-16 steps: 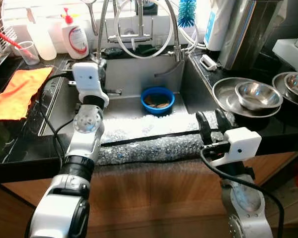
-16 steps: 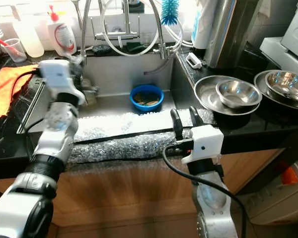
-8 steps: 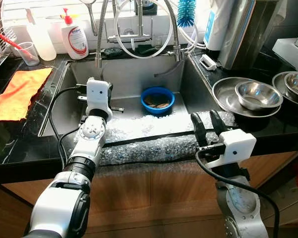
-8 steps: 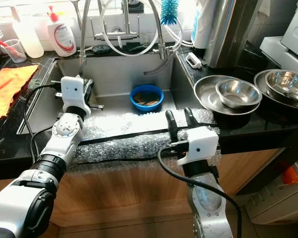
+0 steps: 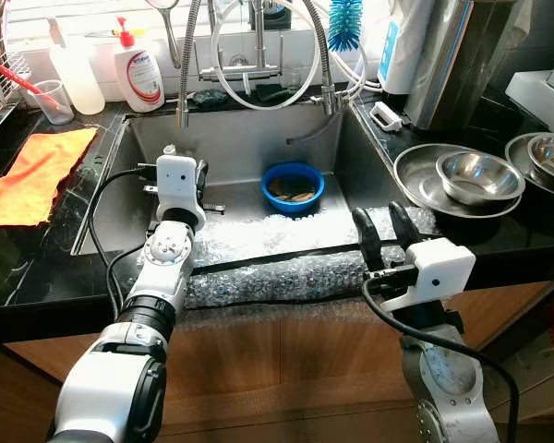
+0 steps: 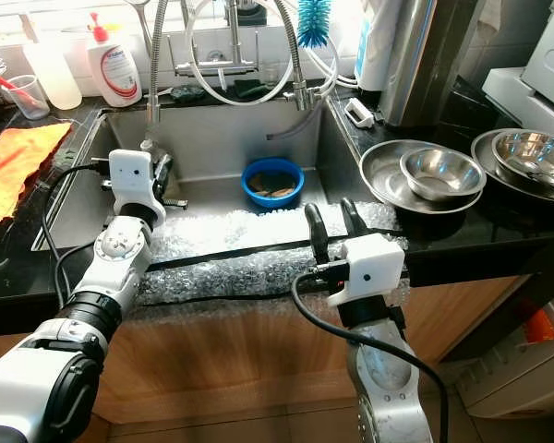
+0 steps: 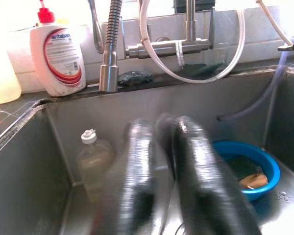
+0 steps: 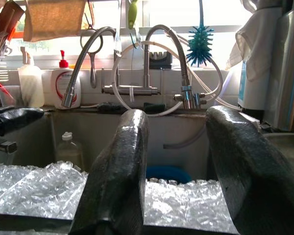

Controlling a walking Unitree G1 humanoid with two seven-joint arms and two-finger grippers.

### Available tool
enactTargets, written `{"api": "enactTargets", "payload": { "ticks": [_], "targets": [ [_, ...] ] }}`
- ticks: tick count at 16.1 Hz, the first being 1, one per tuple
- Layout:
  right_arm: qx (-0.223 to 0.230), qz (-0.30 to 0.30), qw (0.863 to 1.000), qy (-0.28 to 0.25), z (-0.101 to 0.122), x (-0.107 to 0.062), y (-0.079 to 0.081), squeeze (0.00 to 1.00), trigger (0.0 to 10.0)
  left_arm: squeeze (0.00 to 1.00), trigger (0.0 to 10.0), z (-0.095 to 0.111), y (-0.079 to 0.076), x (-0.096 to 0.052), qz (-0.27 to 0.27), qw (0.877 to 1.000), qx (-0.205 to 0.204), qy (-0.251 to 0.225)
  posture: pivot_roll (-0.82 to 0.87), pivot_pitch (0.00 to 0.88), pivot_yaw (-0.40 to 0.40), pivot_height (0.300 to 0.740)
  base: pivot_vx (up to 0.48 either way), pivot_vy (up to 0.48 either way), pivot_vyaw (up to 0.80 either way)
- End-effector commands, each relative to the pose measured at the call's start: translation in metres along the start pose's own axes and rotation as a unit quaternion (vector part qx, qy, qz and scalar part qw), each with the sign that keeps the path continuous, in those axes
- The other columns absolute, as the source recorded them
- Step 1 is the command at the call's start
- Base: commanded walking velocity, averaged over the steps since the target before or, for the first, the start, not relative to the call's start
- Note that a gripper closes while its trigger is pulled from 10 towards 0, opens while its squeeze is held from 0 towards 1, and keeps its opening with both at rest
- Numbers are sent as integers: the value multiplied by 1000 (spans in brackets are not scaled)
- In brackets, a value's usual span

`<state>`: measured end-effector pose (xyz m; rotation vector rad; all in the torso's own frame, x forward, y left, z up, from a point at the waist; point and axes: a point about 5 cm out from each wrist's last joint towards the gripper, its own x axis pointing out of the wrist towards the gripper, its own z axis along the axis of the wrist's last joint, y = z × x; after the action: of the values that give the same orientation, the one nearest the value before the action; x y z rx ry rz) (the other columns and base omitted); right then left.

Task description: Kitchen organization

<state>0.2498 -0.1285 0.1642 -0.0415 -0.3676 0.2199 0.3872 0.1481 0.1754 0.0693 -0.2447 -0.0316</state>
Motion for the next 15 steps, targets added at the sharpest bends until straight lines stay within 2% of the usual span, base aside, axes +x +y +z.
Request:
{"api": "enactTargets", "payload": {
  "ticks": [1, 3, 5, 6, 7, 10, 11, 13, 14, 15],
  "targets": [
    [-2, 5, 1000, -4, 1, 2, 2, 0, 10000, 1000, 10000, -2, 7, -3, 11, 1000, -3, -5, -70, 0, 53, 740, 0, 0, 0],
    [-2, 5, 1000, -5, 2, 3, 2, 0, 10000, 1000, 10000, -2, 7, -5, 10, 1000, -3, -10, -72, 0, 52, 740, 0, 0, 0],
    [1, 3, 1000, -6, 2, 4, 2, 0, 10000, 1000, 10000, 7, 8, -4, 11, 999, -1, -34, -71, 0, 52, 740, 0, 0, 0],
    [2, 2, 1000, -7, 2, 5, 2, 0, 10000, 765, 10000, 15, 10, -4, 11, 998, -1, -56, -68, 0, 52, 740, 0, 0, 0],
    [3, 3, 1000, -8, 2, 5, 2, 0, 10000, 0, 10000, 22, 12, -4, 11, 997, 1, -75, -68, 0, 52, 740, 0, 0, 0],
    [3, 2, 1000, -12, 4, 6, 2, 0, 10000, 0, 10000, 47, 28, -10, 25, 990, 25, -134, -73, 0, 55, 740, 0, 0, 0],
    [3, 2, 1000, -12, 4, 6, 2, 0, 10000, 0, 10000, 49, 32, -13, 26, 990, 31, -138, -73, 0, 55, 740, 0, 0, 0],
    [6, -4, 1000, -14, 6, 7, -1, 0, 10000, 0, 10000, 59, 48, -28, 28, 986, 66, -151, -71, 0, 55, 740, 0, 0, 0],
    [8, -8, 1000, -16, 7, 9, -3, 0, 10000, 0, 10000, 63, 59, -41, 25, 984, 94, -152, -66, 0, 51, 740, 0, 0, 0],
    [8, -9, 1000, -16, 8, 10, -5, 0, 10000, 0, 10000, 64, 63, -47, 23, 983, 106, -149, -63, 0, 47, 740, 0, 0, 0]
  ]
}}
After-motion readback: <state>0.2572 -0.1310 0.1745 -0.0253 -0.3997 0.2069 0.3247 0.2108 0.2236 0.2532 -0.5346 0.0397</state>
